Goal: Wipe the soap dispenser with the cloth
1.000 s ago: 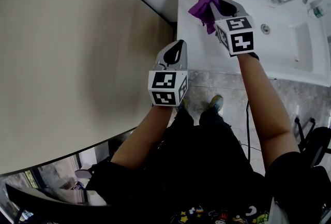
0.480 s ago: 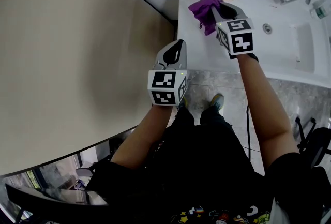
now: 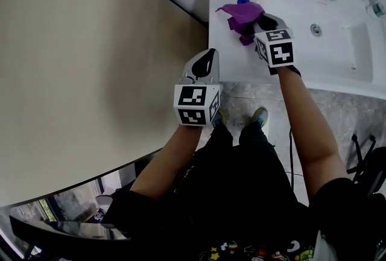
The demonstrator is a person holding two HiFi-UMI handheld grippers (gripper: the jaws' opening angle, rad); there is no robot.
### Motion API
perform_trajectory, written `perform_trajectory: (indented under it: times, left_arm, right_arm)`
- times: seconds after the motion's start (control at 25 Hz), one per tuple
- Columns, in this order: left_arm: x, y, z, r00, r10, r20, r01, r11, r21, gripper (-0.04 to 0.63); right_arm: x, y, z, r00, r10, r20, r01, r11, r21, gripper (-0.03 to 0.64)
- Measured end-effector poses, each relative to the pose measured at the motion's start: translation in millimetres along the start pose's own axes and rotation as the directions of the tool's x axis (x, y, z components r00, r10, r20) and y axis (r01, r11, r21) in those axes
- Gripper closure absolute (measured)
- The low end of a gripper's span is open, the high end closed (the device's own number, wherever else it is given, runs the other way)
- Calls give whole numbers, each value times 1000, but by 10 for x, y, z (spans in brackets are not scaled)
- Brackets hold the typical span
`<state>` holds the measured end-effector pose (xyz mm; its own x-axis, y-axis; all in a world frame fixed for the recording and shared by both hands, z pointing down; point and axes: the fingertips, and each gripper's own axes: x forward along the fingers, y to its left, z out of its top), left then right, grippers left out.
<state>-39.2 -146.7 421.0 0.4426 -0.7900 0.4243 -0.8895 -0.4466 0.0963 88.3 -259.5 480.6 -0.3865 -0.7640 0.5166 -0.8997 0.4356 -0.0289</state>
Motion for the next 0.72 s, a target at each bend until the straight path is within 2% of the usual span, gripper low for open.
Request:
perform_trajectory:
  times: [0.32, 0.44, 0.6, 0.72]
  left_arm:
    - [-58, -53, -90, 999, 35, -41, -34, 999, 23, 594]
    - [-3, -119, -97, 999, 35, -35, -34, 999, 24, 594]
    - [-19, -104, -142, 999, 11, -34, -10, 1000, 22, 594]
    - [16, -111, -66, 1000, -9, -14, 9, 1000, 17, 594]
  right_arm:
    - [177, -46, -414, 997, 35, -64, -34, 999, 16, 534]
    - [227, -139, -539, 995, 39, -88, -40, 999, -9, 534]
    - [278, -15, -732, 989, 32, -146, -38, 999, -37, 534]
    - [244, 1, -599, 991, 18, -129, -25, 998, -51, 534]
